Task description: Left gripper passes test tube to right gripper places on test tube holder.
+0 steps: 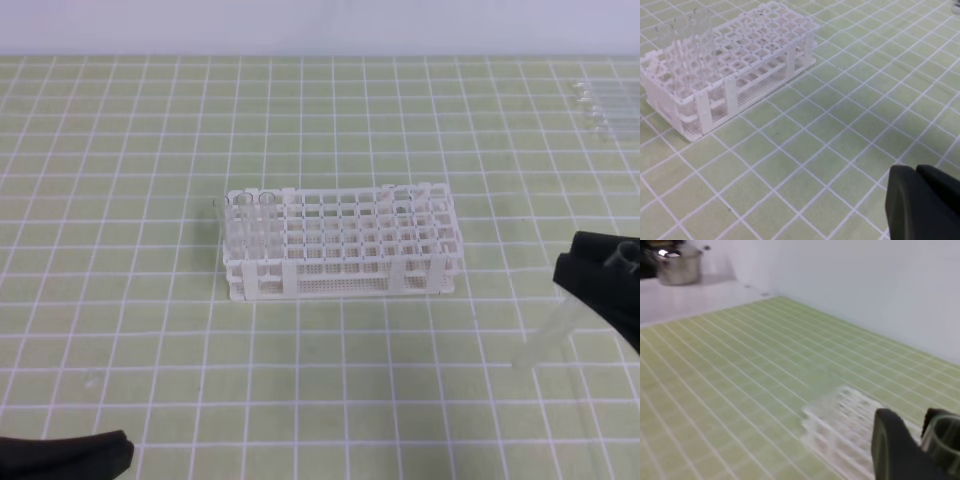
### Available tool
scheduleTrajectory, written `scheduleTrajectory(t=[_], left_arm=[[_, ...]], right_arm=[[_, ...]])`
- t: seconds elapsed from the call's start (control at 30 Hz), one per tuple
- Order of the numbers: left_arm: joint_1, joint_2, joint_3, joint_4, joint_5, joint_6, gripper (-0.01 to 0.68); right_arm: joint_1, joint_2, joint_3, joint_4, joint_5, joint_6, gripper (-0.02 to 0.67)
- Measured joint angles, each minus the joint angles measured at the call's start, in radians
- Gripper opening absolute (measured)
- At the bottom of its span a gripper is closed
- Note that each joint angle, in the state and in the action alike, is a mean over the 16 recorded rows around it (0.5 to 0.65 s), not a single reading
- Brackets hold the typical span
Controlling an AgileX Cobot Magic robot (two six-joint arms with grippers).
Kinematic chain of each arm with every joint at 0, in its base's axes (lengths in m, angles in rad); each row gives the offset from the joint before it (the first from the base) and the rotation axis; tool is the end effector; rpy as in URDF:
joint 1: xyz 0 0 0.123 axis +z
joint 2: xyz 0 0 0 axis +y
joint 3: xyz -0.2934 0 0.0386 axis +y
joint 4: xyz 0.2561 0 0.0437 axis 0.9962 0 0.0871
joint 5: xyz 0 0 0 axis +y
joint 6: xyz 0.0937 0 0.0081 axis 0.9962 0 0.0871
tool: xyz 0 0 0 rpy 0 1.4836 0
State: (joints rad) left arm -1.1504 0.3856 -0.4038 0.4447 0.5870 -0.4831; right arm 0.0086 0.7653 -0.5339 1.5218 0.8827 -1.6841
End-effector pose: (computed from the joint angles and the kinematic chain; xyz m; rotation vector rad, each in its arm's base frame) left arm 0.0534 -0.0645 0.2789 0.8783 1.8390 -0.5624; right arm 0.1323 0.0738 0.3258 -0.7832 1.5564 0.6435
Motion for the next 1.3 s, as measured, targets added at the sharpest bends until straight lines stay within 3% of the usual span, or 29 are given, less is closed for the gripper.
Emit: scheduleTrajectory(t=[0.2, 0.33, 0.73, 0.87, 1.03, 1.3], left_arm=[[0.000, -0.001, 0.000, -0.002, 0.000, 0.000, -0.002], [-0.001, -0.002, 0.000, -0.002, 0.001, 0.000, -0.002], [-0.001, -0.003, 0.000, -0.003, 0.001, 0.000, -0.002], [-0.001, -0.003, 0.000, -0.004, 0.001, 0.000, -0.002], [-0.001, -0.003, 0.000, -0.004, 0.003, 0.000, -0.002], [-0.001, -0.003, -0.001, -0.005, 0.005, 0.000, -0.002]], right_arm=[[0.034, -0.001, -0.059, -0.137, -0.142, 0.074, 0.097], [0.100, 0.001, -0.108, -0.330, -0.330, 0.247, 0.097], [0.430, 0.148, -0.172, -1.236, -0.987, 1.252, 0.097], [0.523, 0.264, -0.173, -1.449, -1.159, 1.482, 0.097], [0.597, 0.426, -0.191, -1.573, -1.327, 1.615, 0.097], [0.641, 0.634, -0.264, -1.601, -1.465, 1.698, 0.097]])
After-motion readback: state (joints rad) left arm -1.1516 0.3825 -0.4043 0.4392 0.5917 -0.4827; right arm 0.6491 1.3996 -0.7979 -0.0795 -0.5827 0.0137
